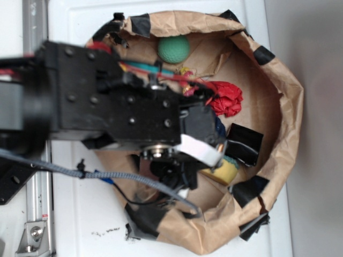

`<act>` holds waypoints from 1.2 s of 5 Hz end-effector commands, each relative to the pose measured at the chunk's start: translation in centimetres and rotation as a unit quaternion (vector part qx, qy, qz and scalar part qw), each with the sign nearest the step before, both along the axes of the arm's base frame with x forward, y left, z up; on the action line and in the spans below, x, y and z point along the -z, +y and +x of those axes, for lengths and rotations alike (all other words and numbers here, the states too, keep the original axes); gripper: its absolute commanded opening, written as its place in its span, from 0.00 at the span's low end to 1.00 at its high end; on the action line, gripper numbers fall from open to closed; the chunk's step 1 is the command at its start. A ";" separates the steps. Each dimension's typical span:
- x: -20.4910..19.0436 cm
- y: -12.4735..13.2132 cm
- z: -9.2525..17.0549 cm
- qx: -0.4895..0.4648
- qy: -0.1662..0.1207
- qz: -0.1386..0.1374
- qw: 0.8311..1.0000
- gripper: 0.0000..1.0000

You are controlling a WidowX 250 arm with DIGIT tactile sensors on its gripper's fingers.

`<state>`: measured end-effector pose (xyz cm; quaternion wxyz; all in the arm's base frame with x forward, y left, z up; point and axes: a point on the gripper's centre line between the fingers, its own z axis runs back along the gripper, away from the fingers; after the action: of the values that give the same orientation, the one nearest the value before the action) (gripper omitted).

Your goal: Grab the green sponge.

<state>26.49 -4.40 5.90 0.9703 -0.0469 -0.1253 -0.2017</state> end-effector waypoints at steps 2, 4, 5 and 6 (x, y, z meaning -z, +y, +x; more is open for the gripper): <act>1.8 -1.9 3.5 0.048 -0.014 0.007 0.999 1.00; 1.7 -3.0 4.9 0.035 -0.003 -0.013 0.999 0.00; 0.0 -2.7 3.5 0.001 0.009 -0.019 1.000 0.00; -2.4 -2.0 1.6 -0.074 0.027 -0.012 0.997 0.00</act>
<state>27.59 -5.21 6.37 0.9891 -0.0535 -0.0729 -0.1159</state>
